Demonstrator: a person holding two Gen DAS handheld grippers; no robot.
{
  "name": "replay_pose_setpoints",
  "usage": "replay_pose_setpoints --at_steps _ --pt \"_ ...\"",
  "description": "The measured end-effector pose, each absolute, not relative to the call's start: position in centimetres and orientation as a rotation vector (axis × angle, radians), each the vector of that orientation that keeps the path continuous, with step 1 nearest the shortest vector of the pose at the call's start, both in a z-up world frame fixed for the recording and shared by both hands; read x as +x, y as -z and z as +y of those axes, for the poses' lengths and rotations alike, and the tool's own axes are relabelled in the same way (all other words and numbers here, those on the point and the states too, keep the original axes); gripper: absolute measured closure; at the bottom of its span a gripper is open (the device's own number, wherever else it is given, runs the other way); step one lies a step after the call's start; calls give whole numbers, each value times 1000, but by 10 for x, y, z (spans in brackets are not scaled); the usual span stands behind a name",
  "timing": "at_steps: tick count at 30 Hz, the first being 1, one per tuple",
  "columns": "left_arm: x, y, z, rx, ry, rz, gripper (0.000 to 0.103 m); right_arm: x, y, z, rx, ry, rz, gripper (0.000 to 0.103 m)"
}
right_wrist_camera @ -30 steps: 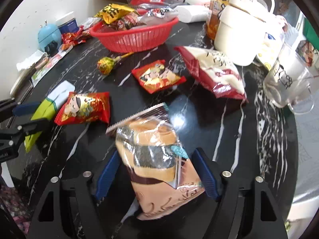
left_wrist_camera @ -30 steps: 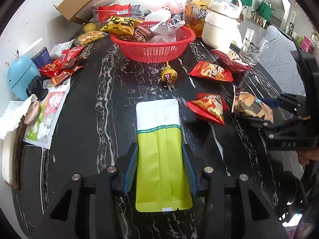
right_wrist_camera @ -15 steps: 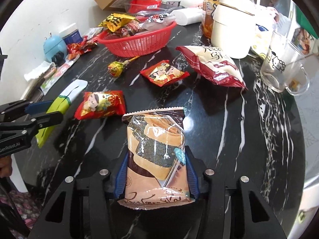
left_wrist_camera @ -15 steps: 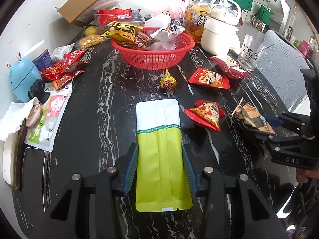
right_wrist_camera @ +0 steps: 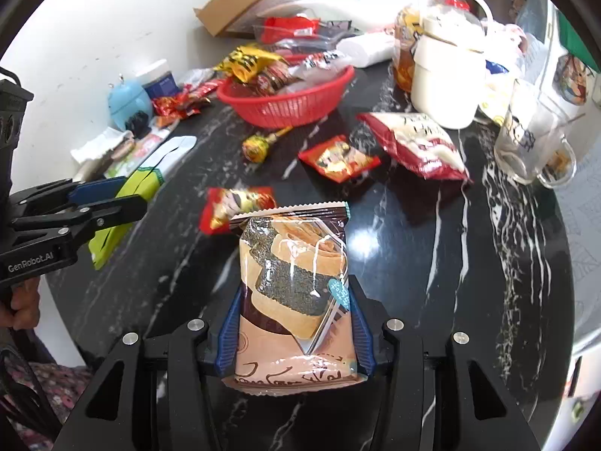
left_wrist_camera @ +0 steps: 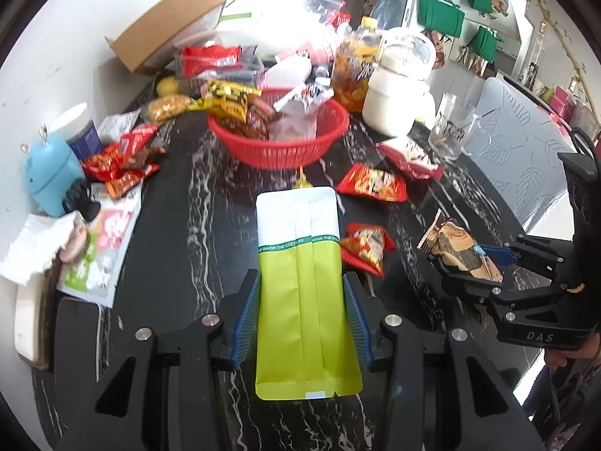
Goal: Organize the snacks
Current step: 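Carry the yellow-green pouch and seaweed bag with both grippers over the red basket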
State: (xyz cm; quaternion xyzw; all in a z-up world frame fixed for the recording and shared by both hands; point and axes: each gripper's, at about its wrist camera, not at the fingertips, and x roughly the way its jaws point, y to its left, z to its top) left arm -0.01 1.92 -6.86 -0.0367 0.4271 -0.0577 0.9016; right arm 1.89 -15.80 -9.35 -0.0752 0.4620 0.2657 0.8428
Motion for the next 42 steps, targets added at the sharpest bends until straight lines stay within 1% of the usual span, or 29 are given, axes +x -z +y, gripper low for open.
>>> replay_pose_setpoints --at_steps 7,21,30,42 --pt "6 46 18 -82 147 816 60 23 70 -150 -148 -586 917 53" --pt "33 -16 19 -57 175 613 60 57 16 -135 -118 -616 780 53" --pt "65 -38 23 -52 174 537 60 90 -13 -128 -120 -604 709 53" --pt "109 -52 35 -62 165 479 60 138 -32 -111 -132 -594 651 53"
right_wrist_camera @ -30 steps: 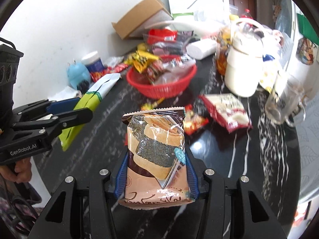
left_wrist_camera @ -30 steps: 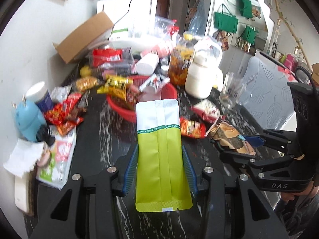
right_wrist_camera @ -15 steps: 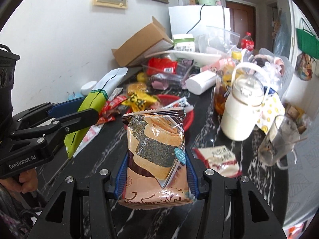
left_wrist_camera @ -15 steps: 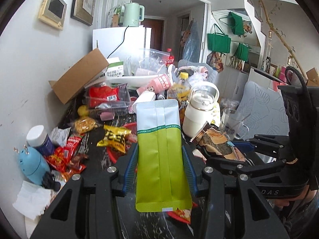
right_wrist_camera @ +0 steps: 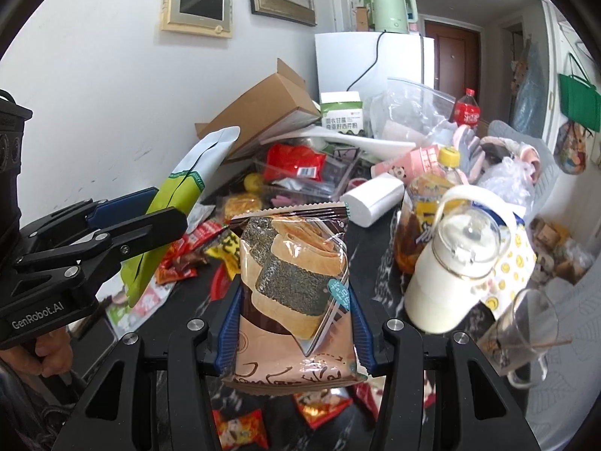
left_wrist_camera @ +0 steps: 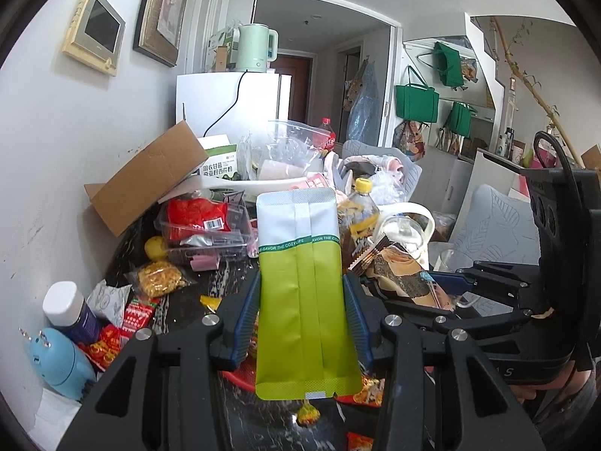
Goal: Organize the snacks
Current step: 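Carry the yellow-green pouch and seaweed bag with both grippers over the red basket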
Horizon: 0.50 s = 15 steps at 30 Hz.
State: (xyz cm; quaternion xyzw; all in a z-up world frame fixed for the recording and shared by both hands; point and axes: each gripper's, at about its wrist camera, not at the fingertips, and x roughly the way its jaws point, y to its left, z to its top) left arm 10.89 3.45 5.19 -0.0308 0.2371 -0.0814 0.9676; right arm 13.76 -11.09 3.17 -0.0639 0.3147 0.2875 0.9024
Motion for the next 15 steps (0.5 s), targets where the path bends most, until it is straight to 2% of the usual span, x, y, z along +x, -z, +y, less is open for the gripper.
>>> replay_pose_setpoints --at_steps 15 --pt "165 -12 49 -78 127 552 60 194 -10 -84 -137 -588 676 53"
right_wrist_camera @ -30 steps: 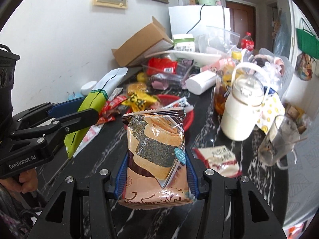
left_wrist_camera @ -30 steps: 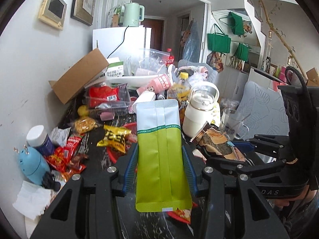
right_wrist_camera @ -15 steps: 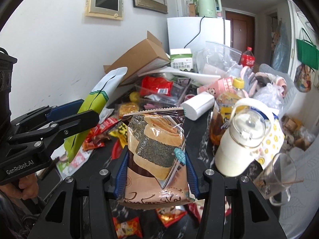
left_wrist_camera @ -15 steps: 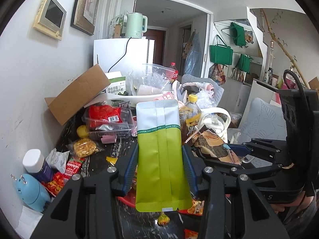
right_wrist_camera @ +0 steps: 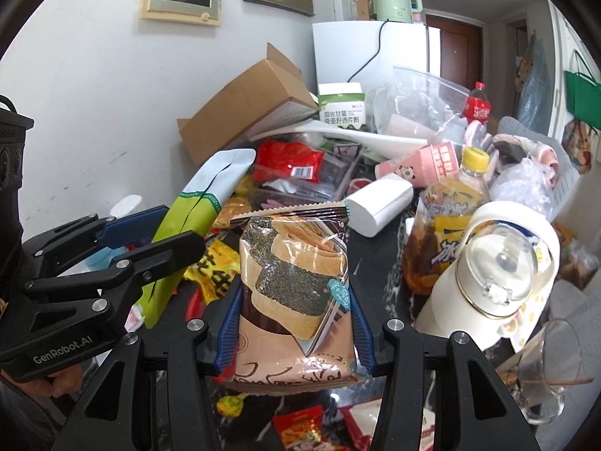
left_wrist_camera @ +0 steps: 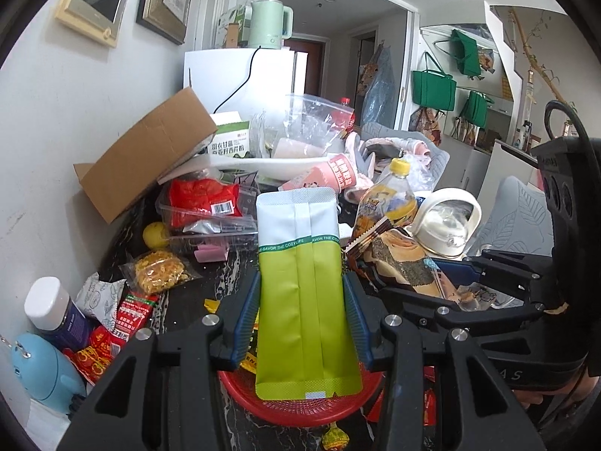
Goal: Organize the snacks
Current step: 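Carry the yellow-green pouch and seaweed bag with both grippers over the red basket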
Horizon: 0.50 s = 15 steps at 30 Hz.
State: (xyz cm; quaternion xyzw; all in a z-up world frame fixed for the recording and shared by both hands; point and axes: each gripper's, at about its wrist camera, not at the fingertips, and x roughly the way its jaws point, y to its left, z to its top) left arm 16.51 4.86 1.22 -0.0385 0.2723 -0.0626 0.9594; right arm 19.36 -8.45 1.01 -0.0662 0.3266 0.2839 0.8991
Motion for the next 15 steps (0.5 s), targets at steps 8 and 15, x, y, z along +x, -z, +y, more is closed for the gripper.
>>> replay_pose_setpoints --at_steps 8,15 --pt "174 12 49 -84 123 582 60 207 16 -84 -144 -568 723 53" --pt "181 27 50 -94 120 605 56 214 32 -87 -152 -555 757 53"
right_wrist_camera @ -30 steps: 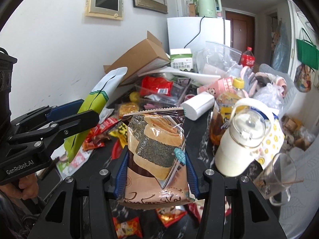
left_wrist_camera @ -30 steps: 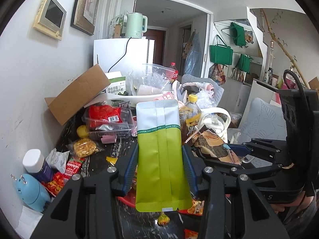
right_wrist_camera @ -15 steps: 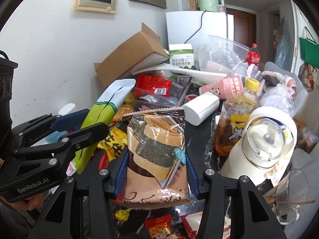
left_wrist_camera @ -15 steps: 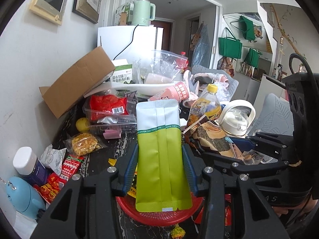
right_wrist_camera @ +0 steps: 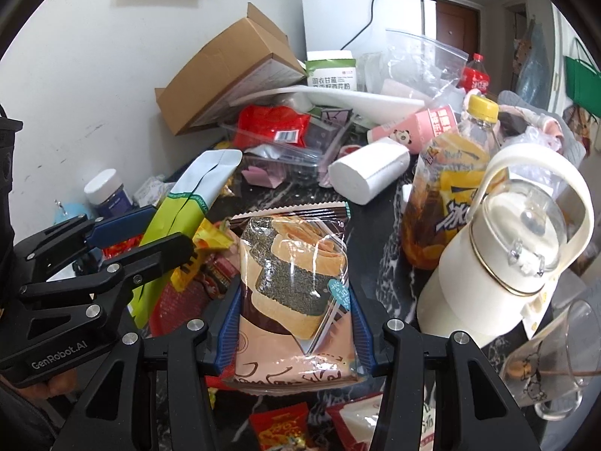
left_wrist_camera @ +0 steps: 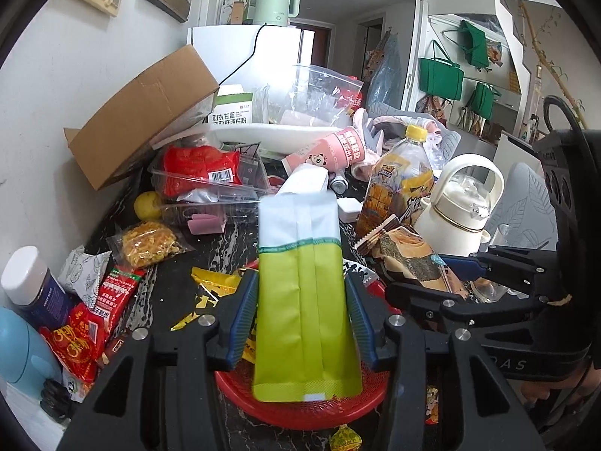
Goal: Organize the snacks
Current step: 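Carry the yellow-green pouch and seaweed bag with both grippers over the red basket, then open both grippers to drop the pouch and seaweed bag into the basket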
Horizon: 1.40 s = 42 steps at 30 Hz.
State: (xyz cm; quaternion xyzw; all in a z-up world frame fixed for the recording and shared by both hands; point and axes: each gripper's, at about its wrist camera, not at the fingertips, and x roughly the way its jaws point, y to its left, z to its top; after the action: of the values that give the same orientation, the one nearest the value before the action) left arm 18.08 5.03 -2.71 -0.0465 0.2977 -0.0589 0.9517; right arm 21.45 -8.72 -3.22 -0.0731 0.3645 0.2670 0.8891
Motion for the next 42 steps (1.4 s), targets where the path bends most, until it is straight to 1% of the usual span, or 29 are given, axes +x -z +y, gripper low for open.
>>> replay_pose_setpoints --at_steps 8,26,27,29,30,31,42 --pt "186 29 55 -109 90 657 56 215 35 -86 -157 -559 772 53" --pt "163 16 68 -89 15 661 56 219 43 -52 -188 -618 804 51" --pt "162 15 68 -87 12 662 56 219 43 -51 -192 -619 805 50" --pt "162 15 68 -85 10 664 56 219 44 -50 -198 -617 813 46" --pt "161 15 68 -86 9 665 56 219 44 -49 -200 -613 815 42" --pt "160 14 68 -86 8 666 56 219 44 -49 -202 -608 815 41" --pt "148 0 61 -73 8 642 56 205 30 -63 -203 -579 795 41"
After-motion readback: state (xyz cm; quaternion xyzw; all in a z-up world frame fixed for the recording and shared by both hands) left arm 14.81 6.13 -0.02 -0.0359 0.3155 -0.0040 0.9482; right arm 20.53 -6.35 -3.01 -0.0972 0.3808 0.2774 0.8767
